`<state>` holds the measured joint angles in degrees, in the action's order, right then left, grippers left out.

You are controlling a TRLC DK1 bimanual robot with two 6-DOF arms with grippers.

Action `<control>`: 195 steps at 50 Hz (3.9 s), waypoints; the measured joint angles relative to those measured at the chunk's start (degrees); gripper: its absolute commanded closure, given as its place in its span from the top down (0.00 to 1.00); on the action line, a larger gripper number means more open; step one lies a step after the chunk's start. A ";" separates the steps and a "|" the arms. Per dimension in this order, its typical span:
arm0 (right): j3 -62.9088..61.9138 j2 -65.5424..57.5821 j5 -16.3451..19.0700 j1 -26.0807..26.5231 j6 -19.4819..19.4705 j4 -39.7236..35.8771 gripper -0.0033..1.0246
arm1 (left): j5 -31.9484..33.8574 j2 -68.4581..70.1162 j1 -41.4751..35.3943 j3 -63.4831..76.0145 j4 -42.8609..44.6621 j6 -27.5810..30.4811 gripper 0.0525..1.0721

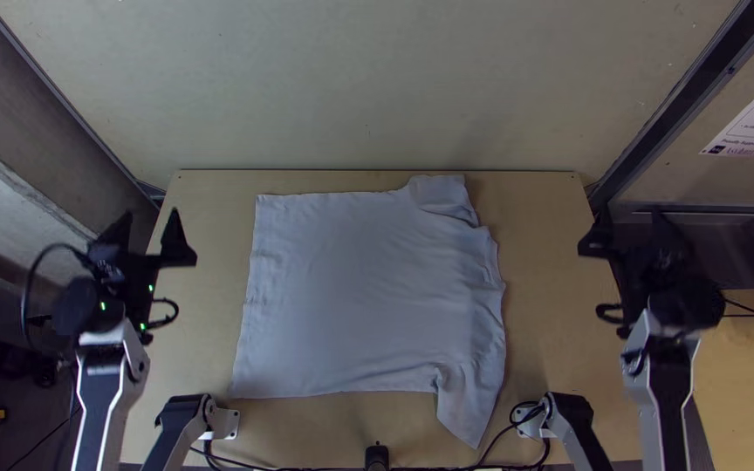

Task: Fold the t-shirt

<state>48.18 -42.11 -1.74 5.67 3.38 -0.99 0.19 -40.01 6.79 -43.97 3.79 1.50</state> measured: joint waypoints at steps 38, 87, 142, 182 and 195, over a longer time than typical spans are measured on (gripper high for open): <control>37.92 -44.09 -0.02 -9.03 -3.39 -11.30 0.96 | -3.48 -44.37 -4.11 -39.39 -18.43 -8.31 0.96; 53.29 -66.77 0.13 -11.80 -16.11 -23.39 0.96 | -8.41 -81.90 -8.07 -62.16 -36.76 -12.33 0.88; 70.53 -86.62 5.68 -15.15 -21.20 -43.63 0.90 | -12.48 -87.56 -11.19 -64.70 -36.74 -13.14 0.03; 83.93 -98.79 7.72 -16.28 -24.63 -44.09 0.03 | -12.44 -85.46 -11.26 -63.19 -36.68 -13.55 0.03; 83.93 -98.79 6.67 -14.27 -24.83 -40.54 0.03 | -8.33 -84.30 -11.23 -66.10 -36.65 -18.18 0.03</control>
<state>132.11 -140.90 4.93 -8.60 -21.45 -41.54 -8.14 -124.31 -4.45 -110.06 -32.86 -16.69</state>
